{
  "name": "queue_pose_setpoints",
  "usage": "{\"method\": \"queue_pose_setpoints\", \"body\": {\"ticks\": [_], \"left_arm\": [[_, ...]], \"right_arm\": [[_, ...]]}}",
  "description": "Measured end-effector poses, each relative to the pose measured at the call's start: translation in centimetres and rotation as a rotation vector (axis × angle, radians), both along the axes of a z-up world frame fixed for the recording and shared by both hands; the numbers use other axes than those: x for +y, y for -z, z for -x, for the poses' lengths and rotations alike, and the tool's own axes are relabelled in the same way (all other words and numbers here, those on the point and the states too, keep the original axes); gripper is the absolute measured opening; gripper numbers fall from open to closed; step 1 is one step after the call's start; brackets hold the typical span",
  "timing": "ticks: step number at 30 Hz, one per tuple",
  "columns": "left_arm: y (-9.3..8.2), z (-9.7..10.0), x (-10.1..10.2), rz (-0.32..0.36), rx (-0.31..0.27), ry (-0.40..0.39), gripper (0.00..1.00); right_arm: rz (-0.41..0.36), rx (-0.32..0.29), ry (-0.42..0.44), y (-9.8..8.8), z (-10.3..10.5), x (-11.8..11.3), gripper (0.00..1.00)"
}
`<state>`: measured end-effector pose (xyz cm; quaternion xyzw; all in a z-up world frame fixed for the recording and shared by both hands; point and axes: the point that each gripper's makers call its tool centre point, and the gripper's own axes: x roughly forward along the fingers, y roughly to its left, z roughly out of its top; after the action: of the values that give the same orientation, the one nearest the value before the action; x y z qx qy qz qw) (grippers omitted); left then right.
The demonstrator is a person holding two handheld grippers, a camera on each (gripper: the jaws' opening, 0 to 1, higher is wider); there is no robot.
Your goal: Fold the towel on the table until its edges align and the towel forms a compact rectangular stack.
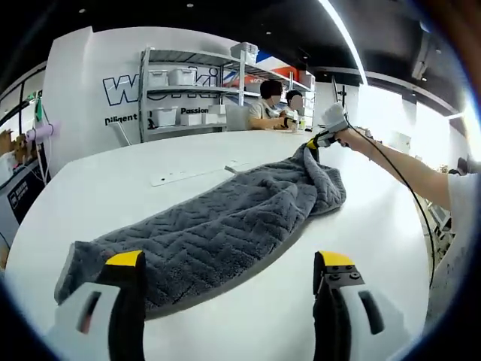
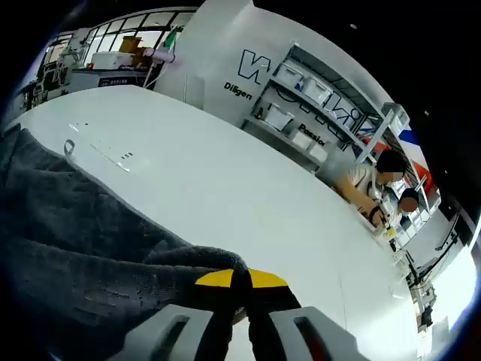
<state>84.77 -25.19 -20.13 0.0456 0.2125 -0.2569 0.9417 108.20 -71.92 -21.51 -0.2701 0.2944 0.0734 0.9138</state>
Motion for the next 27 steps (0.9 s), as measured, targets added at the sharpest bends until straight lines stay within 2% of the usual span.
{"method": "queue_pose_setpoints", "body": {"ticks": [5,15,19,21,25,27], "left_arm": [[-0.1,0.0,-0.1,0.012,0.000,0.000,0.99],[0.2,0.2,-0.2,0.004,0.009,0.004,1.00],[0.1,0.2,-0.3,0.006,0.006,0.005,1.00],[0.1,0.2,-0.3,0.007,0.004,0.004,1.00],[-0.1,0.3,-0.3,0.007,0.000,0.006,1.00],[-0.1,0.3,-0.4,0.007,0.000,0.010,1.00]], "right_arm": [[-0.008,0.007,-0.007,1.3,0.2,0.0,0.05],[0.041,0.033,-0.004,2.4,0.2,-0.4,0.07],[0.051,0.070,0.008,3.4,0.4,-0.8,0.16],[0.045,0.057,0.009,3.1,0.4,-1.0,0.18],[0.056,0.038,0.027,2.2,0.7,-1.6,0.31],[0.047,0.026,0.024,1.5,0.7,-1.8,0.34]]}}
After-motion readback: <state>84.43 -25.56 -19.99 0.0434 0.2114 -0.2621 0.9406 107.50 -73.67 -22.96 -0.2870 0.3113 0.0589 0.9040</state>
